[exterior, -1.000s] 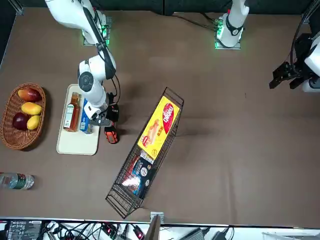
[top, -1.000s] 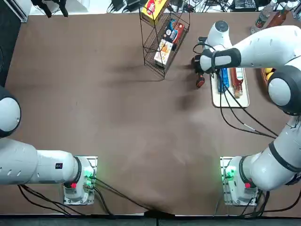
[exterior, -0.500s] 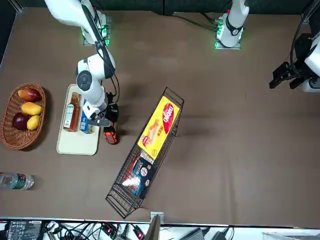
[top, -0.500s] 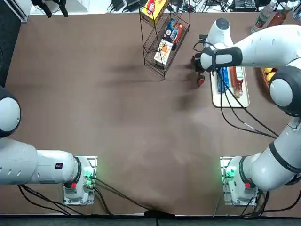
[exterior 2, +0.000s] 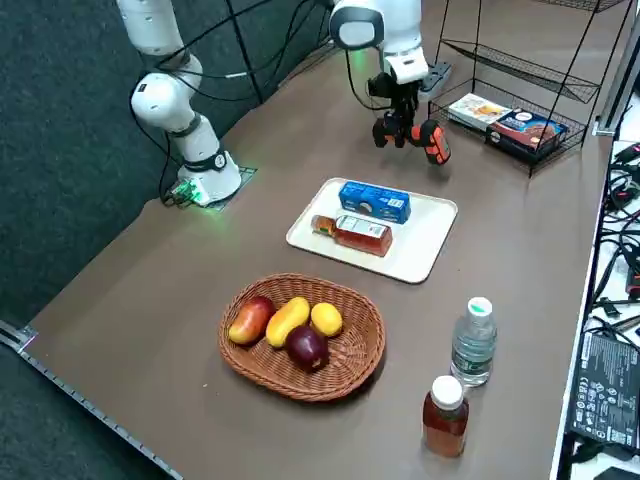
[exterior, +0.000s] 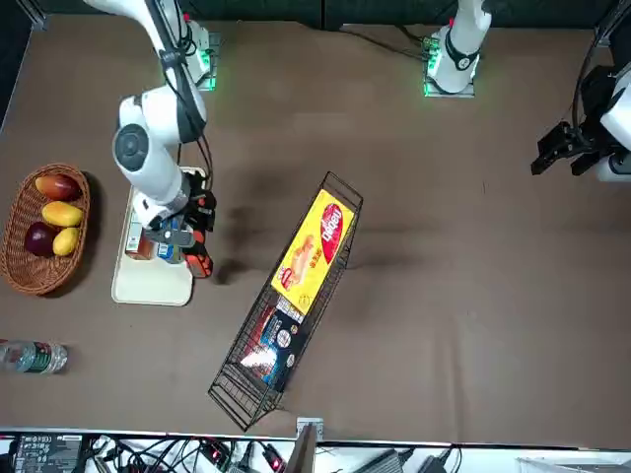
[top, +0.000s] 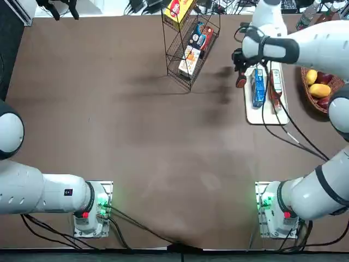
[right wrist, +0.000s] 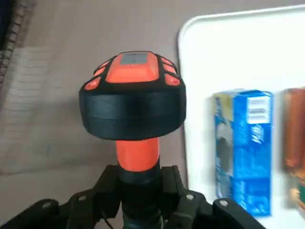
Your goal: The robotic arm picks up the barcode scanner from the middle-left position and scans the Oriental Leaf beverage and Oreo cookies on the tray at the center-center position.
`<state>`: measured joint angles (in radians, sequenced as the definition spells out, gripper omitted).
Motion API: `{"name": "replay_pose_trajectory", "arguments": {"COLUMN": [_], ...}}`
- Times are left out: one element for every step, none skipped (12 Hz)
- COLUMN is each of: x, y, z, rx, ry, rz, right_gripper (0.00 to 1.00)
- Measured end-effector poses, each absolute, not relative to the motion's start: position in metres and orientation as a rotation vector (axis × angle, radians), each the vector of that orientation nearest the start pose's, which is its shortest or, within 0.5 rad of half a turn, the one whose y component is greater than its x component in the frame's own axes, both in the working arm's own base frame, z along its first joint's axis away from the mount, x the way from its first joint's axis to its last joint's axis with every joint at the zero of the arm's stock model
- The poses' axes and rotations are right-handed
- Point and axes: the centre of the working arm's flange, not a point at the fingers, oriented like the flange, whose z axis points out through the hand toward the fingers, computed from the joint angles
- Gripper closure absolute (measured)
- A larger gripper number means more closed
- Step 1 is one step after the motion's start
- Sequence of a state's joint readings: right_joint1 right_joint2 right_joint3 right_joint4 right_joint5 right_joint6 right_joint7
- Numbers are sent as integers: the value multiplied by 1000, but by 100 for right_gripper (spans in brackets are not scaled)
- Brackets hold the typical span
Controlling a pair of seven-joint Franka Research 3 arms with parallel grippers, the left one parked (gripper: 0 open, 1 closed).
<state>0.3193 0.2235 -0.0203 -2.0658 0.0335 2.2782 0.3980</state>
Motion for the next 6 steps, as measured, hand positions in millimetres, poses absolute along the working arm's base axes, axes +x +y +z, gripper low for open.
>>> {"name": "replay_pose_trajectory", "arguments": {"x": [556,557,558,558,559,560], "y": [164,154,142,129,115,101], "z": [332,338,341,344,345,345], "rx": [-3126,-3131,-3135,-3138,-3140,-3140], "ry": [209,227,229,217,207,203], "rz": [64,92,111,139,167,185], "right_gripper": [57,57,57,57,57,57]}}
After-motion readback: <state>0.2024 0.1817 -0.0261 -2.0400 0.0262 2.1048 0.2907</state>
